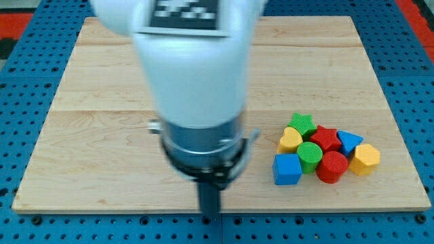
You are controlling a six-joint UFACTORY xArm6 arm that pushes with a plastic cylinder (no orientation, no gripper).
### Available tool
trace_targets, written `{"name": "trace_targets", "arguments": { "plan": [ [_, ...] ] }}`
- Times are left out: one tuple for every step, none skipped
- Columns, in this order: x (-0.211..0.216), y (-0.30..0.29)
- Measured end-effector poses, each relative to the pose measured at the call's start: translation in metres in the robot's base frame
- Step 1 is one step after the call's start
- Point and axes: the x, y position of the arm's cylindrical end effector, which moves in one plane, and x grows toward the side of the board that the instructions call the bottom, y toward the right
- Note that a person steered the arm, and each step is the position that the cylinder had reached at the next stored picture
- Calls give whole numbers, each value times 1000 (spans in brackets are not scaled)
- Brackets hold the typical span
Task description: Push the blue cube into the green star
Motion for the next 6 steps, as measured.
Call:
{"name": "trace_targets", "arguments": {
  "plan": [
    [-2, 37],
    [-13, 53],
    [-29, 74],
    [-49, 97],
    [-70, 107],
    [-81, 106]
  ]
}}
